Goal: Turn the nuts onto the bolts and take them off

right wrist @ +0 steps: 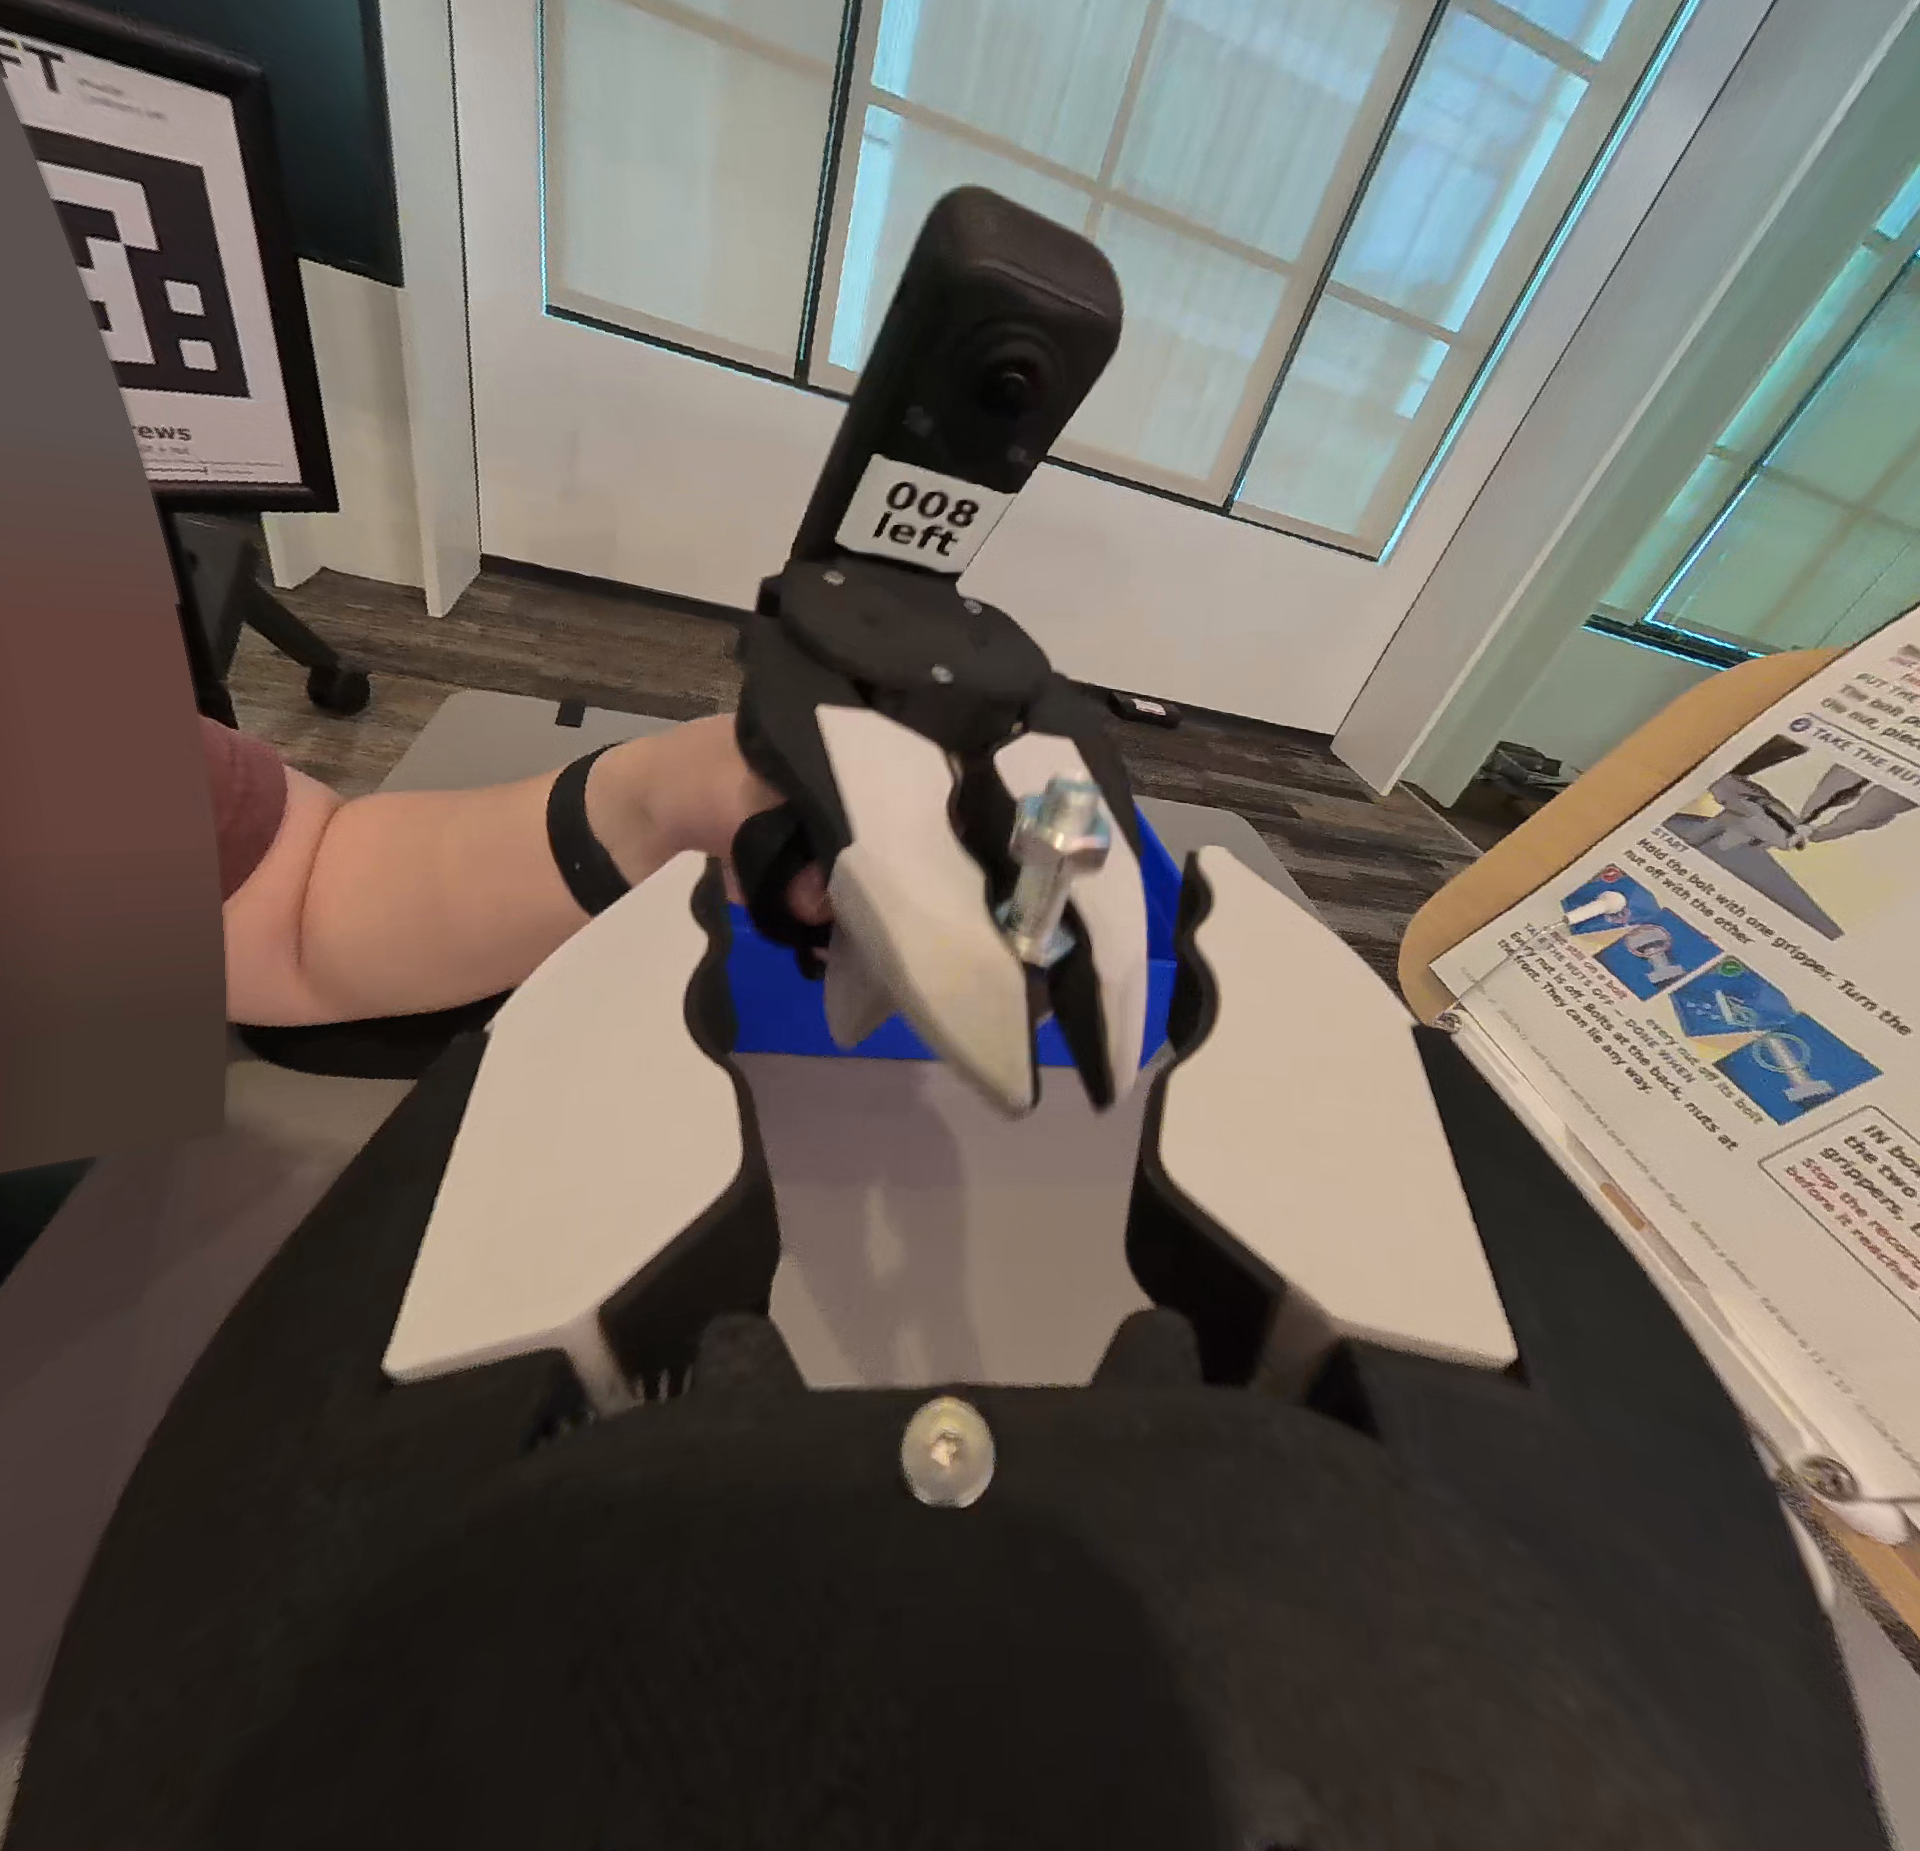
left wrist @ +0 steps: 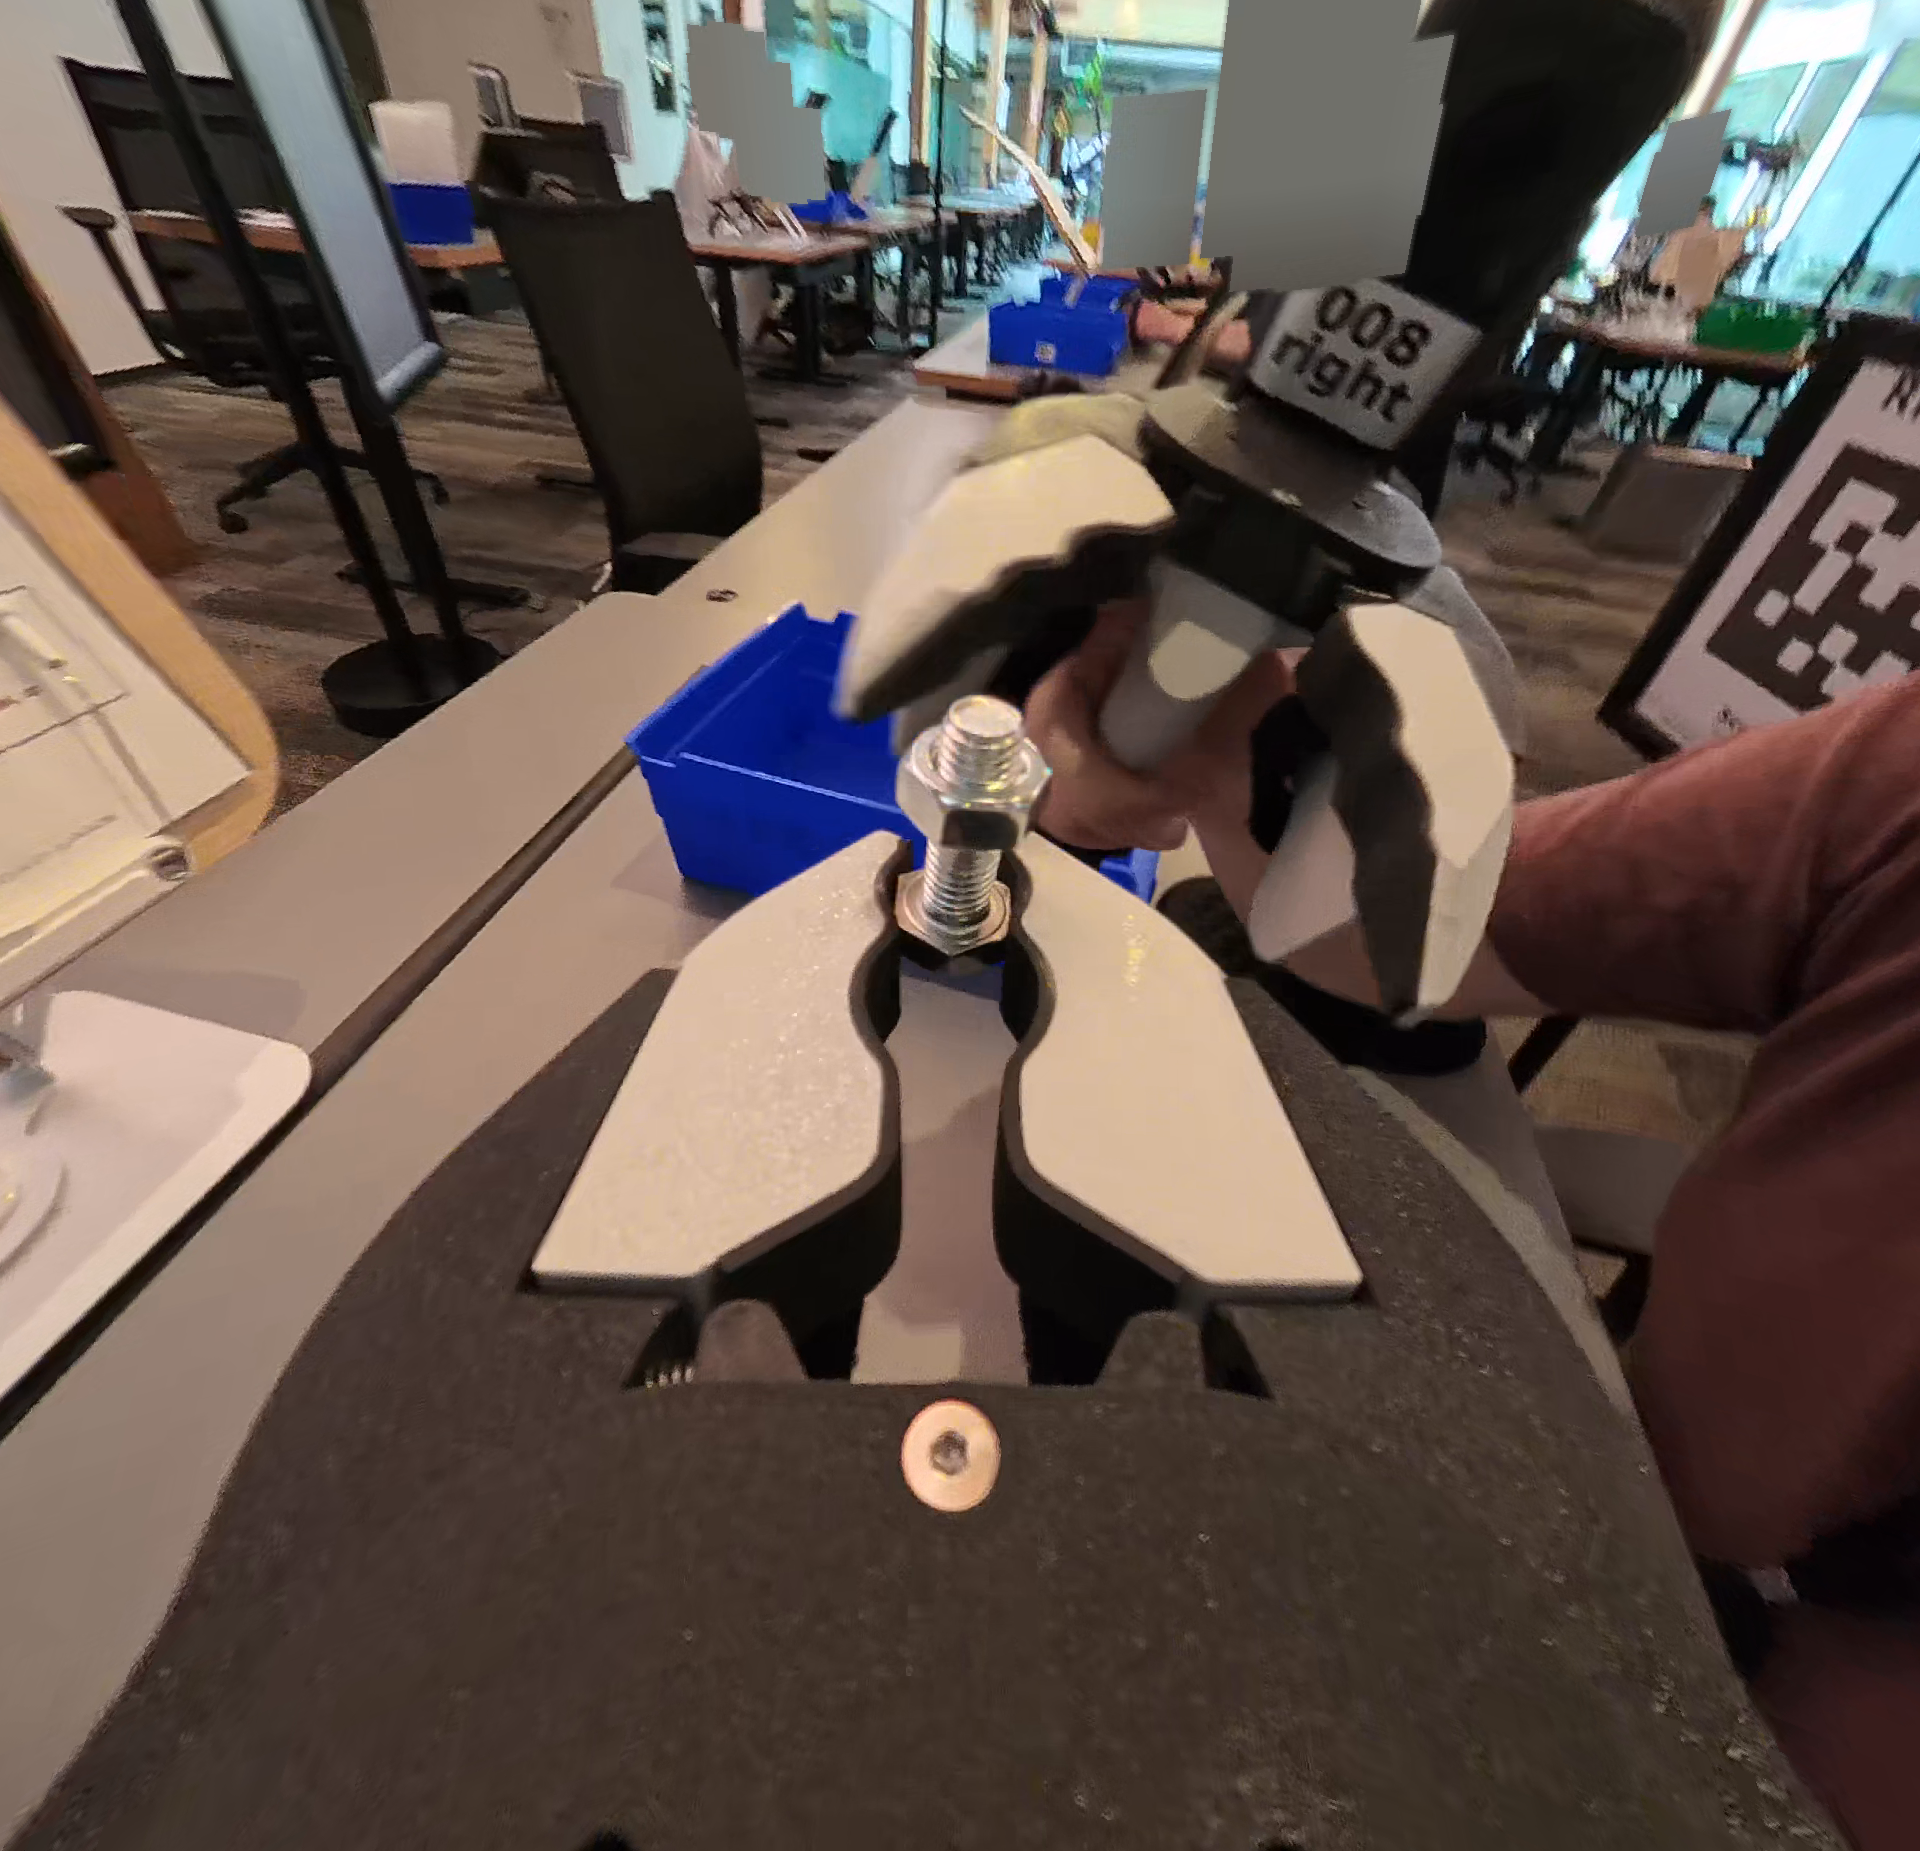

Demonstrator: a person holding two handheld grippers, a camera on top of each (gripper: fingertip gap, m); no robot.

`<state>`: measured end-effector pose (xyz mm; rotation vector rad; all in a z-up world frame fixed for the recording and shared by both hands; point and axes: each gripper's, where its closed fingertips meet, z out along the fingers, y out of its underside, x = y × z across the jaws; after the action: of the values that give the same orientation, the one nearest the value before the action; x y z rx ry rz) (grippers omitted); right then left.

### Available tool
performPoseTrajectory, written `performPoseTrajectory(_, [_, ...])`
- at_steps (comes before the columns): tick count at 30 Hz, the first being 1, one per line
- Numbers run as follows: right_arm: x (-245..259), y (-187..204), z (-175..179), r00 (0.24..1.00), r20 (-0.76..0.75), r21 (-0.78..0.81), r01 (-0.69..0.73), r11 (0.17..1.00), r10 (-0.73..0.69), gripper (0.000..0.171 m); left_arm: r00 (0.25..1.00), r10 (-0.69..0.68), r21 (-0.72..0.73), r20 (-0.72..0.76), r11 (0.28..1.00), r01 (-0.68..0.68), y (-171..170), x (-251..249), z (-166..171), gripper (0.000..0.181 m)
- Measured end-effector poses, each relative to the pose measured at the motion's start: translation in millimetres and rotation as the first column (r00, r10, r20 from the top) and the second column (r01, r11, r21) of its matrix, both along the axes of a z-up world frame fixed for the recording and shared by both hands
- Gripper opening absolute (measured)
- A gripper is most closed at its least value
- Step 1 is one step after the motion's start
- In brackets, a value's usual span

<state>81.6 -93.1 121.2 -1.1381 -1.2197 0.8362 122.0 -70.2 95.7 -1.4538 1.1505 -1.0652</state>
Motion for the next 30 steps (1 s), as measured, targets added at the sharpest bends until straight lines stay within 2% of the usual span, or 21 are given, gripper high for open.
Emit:
performPoseTrajectory(3, [-8.1,-7.5,-3.6,0.998,-0.015,-0.032,-0.060,0.998,0.060,0.082,0.999,-0.040,0.006,-0.024,0.999,0.040,-10.4,15.8,-8.1,0.014])
performPoseTrajectory(4, [-9.1,-10.6,-4.2,0.997,-0.007,-0.040,-0.074,0.996,0.074,0.087,0.999,-0.030,0.002,-0.017,1.000,0.030,-8.9,16.4,-8.0,0.014])
performPoseTrajectory(6, [-4.8,-7.3,-5.0,0.999,0.029,-0.019,-0.037,0.999,0.037,0.084,1.000,0.010,-0.004,-0.018,1.000,-0.011,0.4,9.4,-7.5,0.014])
performPoseTrajectory(8, [3.7,-11.7,-2.9,0.996,0.058,-0.005,-0.060,0.998,0.061,0.058,0.996,0.086,-0.019,0.002,0.996,-0.086,16.3,-4.3,-3.6,0.014])
performPoseTrajectory(9, [6.6,-14.0,2.4,0.997,0.032,-0.020,-0.076,0.997,0.076,0.059,0.994,0.105,-0.034,0.014,0.994,-0.105,21.8,-10.3,-2.2,0.014])
performPoseTrajectory(12, [8.7,-6.7,9.6,0.999,-0.027,-0.023,-0.042,0.999,0.041,0.072,0.998,0.043,-0.059,0.043,0.997,-0.040,14.3,-8.9,0.8,0.014])
performPoseTrajectory(16, [-1.8,-0.8,-2.6,0.999,-0.010,-0.032,-0.035,0.999,0.034,0.077,0.999,-0.025,-0.016,-0.047,1.000,0.024,-2.8,13.3,-15.1,0.014])
performPoseTrajectory(19, [-6.1,-5.6,-11.6,0.997,0.041,-0.057,-0.070,0.996,0.072,0.083,0.998,-0.003,-0.019,-0.058,1.000,0.002,1.0,16.1,-19.6,0.014])
performPoseTrajectory(21, [1.7,-0.3,-12.2,0.996,0.080,-0.035,-0.029,0.999,0.031,0.074,0.997,0.045,-0.023,-0.058,0.999,-0.046,12.7,7.5,-20.0,0.014])
performPoseTrajectory(22, [6.0,-2.4,-11.2,0.995,0.090,-0.037,-0.043,0.998,0.046,0.060,0.996,0.073,-0.029,-0.050,0.997,-0.074,19.0,2.7,-19.0,0.014])
performPoseTrajectory(24, [11.7,-4.7,-5.8,0.995,0.073,-0.072,-0.062,0.995,0.067,0.060,0.997,0.077,-0.069,-0.013,0.995,-0.078,23.5,-3.3,-15.2,0.014])
performPoseTrajectory(27, [15.8,3.7,2.4,1.000,0.021,-0.058,-0.016,0.998,0.017,0.059,0.999,0.045,-0.094,0.000,0.995,-0.045,19.5,-1.8,-14.3,0.014])
performPoseTrajectory(30, [15.3,11.1,5.2,0.999,-0.035,-0.110,-0.002,0.994,-0.002,0.047,0.999,0.019,-0.062,-0.044,0.998,-0.021,11.0,7.0,-19.7,0.014])
